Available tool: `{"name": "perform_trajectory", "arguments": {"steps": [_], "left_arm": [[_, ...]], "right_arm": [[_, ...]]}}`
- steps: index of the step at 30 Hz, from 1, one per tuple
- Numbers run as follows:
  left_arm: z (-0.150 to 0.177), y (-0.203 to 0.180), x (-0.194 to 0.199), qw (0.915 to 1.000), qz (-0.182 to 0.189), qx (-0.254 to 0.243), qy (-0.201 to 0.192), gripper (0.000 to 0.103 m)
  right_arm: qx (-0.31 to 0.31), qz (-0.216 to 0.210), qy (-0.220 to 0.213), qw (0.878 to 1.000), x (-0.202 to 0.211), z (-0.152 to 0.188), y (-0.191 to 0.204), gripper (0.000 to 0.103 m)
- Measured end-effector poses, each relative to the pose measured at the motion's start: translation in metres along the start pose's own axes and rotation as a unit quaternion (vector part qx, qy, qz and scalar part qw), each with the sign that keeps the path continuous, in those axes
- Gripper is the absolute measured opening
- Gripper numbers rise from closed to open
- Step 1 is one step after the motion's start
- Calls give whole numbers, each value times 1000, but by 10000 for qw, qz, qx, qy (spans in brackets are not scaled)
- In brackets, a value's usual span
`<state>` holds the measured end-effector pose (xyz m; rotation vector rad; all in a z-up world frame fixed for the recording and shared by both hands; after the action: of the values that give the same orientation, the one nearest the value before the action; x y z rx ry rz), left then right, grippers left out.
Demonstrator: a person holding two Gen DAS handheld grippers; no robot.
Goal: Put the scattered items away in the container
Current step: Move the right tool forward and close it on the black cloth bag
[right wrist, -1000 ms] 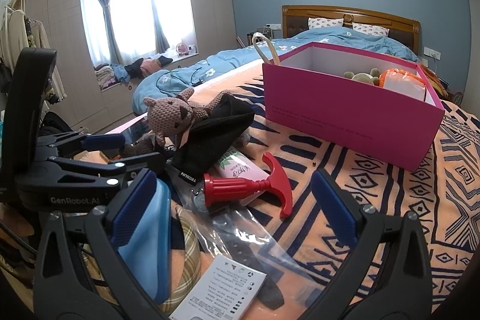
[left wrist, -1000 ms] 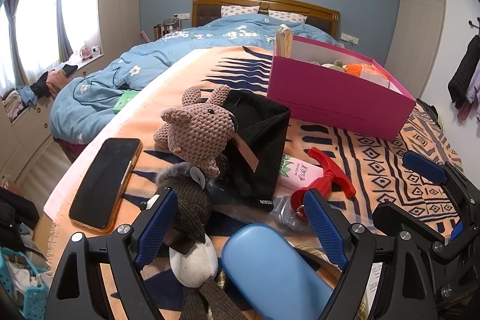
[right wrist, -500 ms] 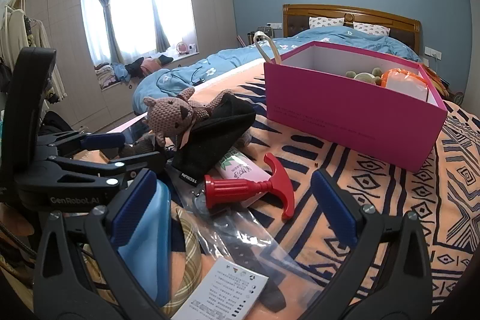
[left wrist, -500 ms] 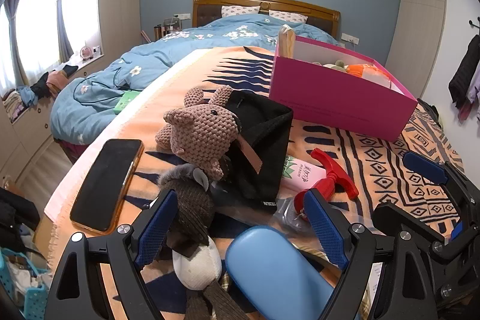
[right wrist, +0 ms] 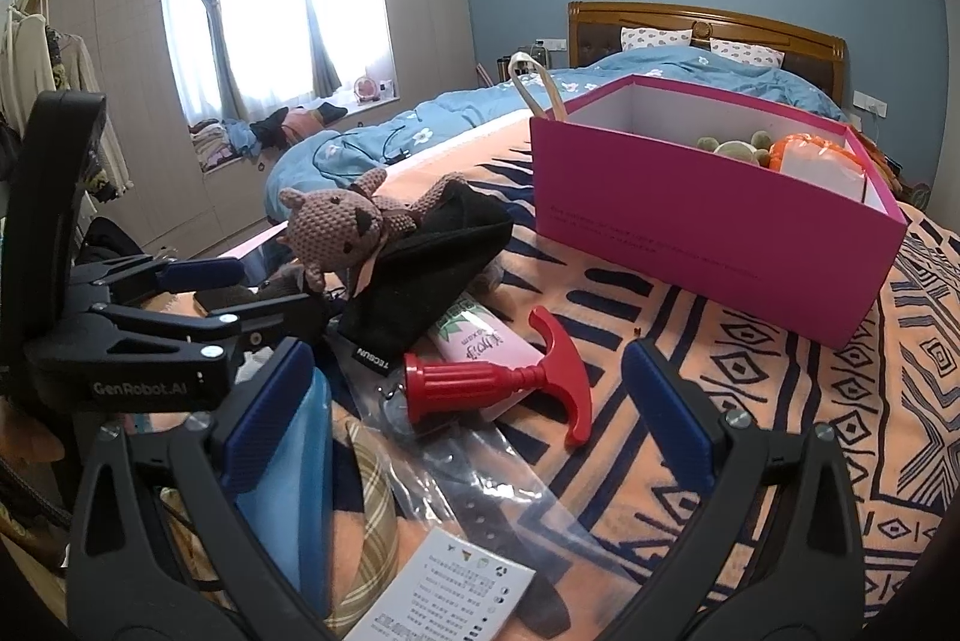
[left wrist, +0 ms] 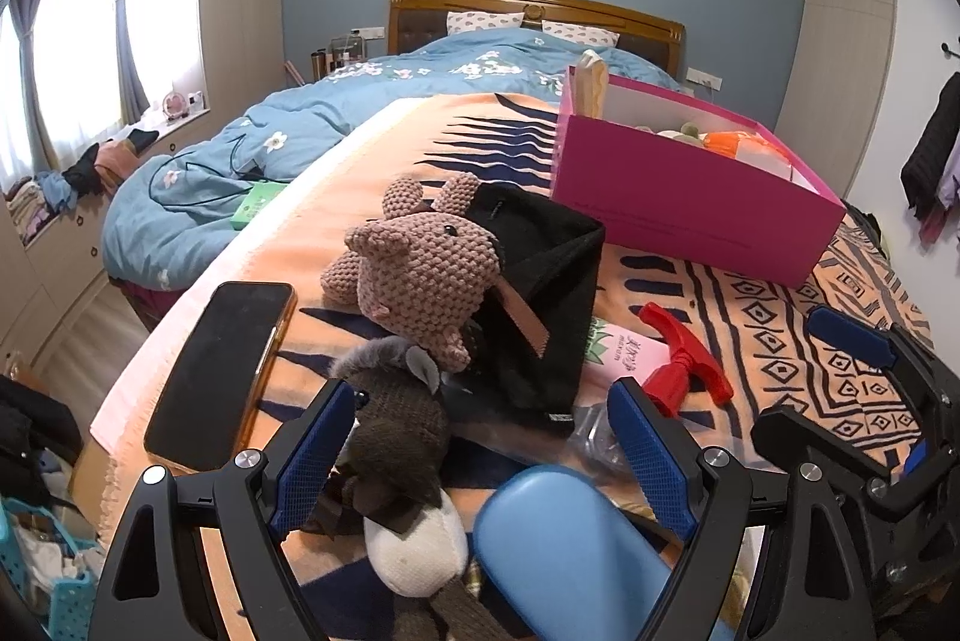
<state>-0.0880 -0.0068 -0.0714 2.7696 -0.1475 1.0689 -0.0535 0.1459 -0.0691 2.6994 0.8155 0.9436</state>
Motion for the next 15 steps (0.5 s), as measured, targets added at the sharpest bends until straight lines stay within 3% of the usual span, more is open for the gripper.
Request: {"name": "perform_trajectory", "arguments": {"steps": [15], "left_arm": [[-7,32,-35,9998,40,46,188,88]], "right_arm": [[-91,-351,673,9971,-54,-18,0,103]]}}
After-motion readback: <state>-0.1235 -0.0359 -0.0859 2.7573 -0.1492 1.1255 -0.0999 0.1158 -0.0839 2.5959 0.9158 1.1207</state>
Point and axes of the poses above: each gripper's, at about its wrist camera, not at the fingertips, and x roughly against the way its jaws point, y to its left, z to its underside, the point moved 9 cm from there along -x, roughly the way its jaws point, and after that the axes turned 15 degrees about -x, right-handed, at the moved point
